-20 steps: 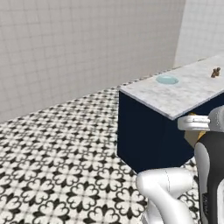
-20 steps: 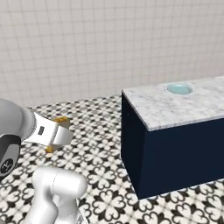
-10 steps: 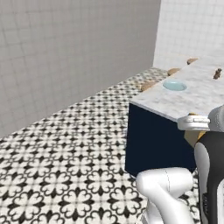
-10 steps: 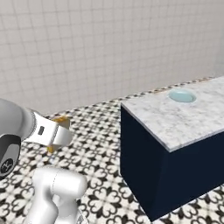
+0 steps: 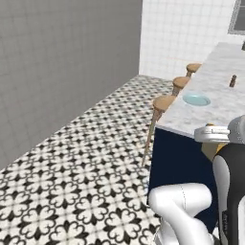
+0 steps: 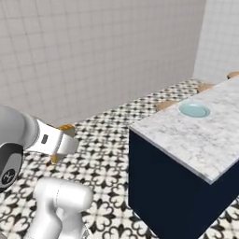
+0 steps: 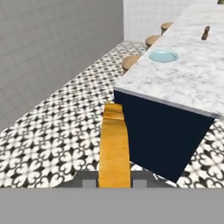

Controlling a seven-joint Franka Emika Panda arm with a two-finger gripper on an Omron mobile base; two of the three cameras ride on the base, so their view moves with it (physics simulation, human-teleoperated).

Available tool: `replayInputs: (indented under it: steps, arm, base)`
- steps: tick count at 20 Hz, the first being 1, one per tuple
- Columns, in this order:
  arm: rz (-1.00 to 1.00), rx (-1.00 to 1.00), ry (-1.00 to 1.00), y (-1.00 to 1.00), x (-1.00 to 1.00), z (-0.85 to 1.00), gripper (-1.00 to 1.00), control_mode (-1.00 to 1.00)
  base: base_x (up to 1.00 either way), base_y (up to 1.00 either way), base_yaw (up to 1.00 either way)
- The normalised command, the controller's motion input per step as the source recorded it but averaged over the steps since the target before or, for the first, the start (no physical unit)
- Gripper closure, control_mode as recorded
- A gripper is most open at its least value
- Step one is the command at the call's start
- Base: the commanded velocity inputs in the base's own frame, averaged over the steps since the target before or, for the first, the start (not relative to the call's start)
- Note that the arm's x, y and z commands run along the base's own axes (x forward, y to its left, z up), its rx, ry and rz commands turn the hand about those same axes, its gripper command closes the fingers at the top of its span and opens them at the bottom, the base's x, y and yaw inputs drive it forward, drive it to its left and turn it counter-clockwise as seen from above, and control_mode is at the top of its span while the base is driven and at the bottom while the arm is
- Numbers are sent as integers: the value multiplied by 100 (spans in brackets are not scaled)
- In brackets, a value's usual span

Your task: Start the toaster. Once the lever pops up, take the bread to the plate on the dining counter.

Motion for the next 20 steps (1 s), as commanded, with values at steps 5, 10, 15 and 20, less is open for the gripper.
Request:
replayInputs:
  steps: [5,10,15,20]
  arm:
    - [0,0,0,0,0,0,100,100]
    - [0,0,0,0,0,0,100,100]
    - [0,0,0,0,0,0,100,100]
    - [0,0,0,0,0,0,100,100]
  base:
    - [72,100,-44]
    - [61,100,-45]
    - [61,100,-46]
    - [67,100,-47]
